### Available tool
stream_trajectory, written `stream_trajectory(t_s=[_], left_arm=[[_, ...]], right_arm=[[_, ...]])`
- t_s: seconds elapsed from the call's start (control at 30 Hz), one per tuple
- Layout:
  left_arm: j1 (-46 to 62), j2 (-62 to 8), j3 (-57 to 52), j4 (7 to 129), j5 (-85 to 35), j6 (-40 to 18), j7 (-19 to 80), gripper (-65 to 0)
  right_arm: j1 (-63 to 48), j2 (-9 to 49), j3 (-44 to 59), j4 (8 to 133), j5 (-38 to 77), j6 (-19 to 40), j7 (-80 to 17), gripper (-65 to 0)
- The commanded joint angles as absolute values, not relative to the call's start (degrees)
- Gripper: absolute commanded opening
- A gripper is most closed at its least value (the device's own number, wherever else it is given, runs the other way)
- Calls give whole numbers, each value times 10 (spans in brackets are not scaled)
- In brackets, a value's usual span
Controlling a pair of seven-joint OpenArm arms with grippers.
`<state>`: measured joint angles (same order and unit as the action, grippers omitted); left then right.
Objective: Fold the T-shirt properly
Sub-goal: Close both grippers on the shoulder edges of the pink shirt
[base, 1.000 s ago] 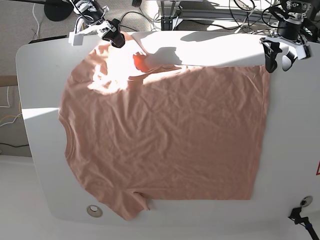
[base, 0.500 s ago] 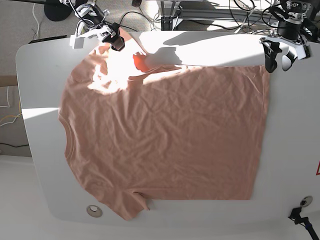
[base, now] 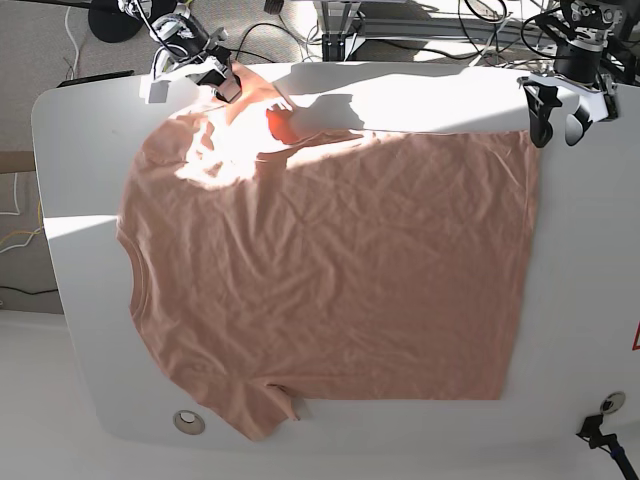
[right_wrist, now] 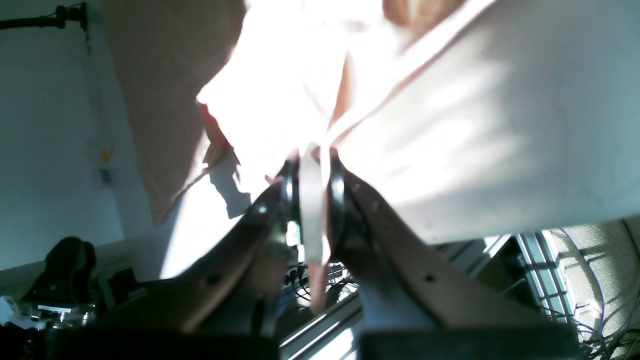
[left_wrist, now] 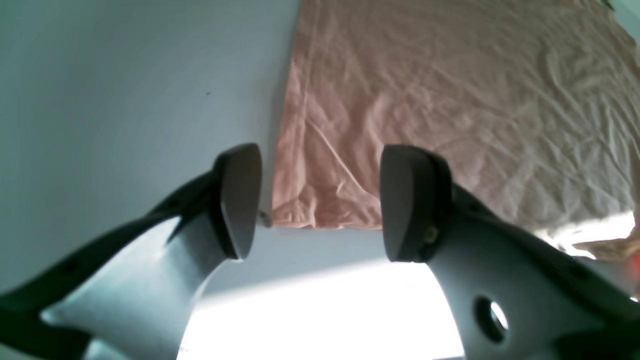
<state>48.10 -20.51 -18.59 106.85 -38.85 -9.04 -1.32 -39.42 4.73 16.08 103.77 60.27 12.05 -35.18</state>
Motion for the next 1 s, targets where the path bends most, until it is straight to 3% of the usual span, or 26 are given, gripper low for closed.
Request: stream_trajectory(t_s=[0.0, 0.1, 0.23, 0.47, 0.97], left_arm=[[480, -211, -191, 1076, -424, -93, -29, -294], [460, -212, -220, 1076, -463, -93, 26, -290], [417, -210, -279, 1075, -503, -109, 158, -177], [336, -207, -319, 1033, -516, -179, 337, -177], [281, -210, -248, 895, -512, -180, 381, -178]], right_arm=[[-399, 50, 163, 1047, 613, 131, -347, -650], [-400, 50, 163, 1047, 613, 131, -347, -650], [-402, 51, 163, 1047, 613, 131, -347, -650], [-400, 51, 162, 1047, 613, 131, -347, -650], [-400, 51, 162, 1047, 613, 131, -347, -650]])
